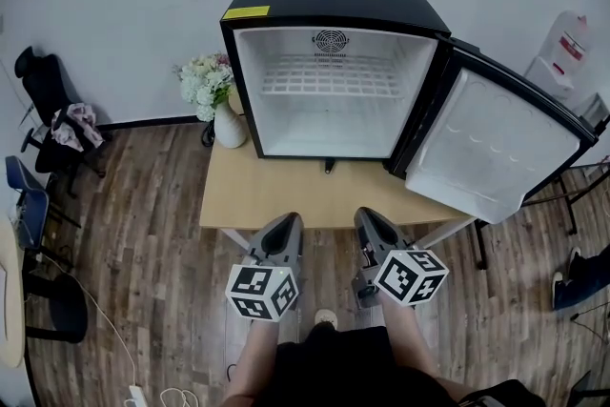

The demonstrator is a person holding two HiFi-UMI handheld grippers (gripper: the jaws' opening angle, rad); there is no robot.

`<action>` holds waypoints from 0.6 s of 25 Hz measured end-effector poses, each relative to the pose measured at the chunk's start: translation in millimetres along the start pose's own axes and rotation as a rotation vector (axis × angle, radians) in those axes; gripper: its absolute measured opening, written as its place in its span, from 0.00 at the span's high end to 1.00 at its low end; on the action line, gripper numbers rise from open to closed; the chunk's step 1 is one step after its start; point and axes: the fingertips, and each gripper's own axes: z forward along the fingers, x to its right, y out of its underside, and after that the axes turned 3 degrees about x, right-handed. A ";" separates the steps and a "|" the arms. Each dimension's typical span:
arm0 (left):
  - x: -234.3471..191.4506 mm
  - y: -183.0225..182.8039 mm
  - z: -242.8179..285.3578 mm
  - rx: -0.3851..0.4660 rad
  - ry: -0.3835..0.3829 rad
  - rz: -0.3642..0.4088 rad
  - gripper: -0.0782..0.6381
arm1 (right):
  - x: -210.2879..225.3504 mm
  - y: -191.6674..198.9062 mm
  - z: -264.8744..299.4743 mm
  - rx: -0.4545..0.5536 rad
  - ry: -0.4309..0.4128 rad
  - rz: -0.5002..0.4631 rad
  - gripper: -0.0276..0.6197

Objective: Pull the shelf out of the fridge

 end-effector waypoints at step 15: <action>-6.8 5.3 26.5 -0.008 -0.024 -0.013 0.88 | 17.5 -1.3 26.8 -0.028 -0.025 0.029 0.97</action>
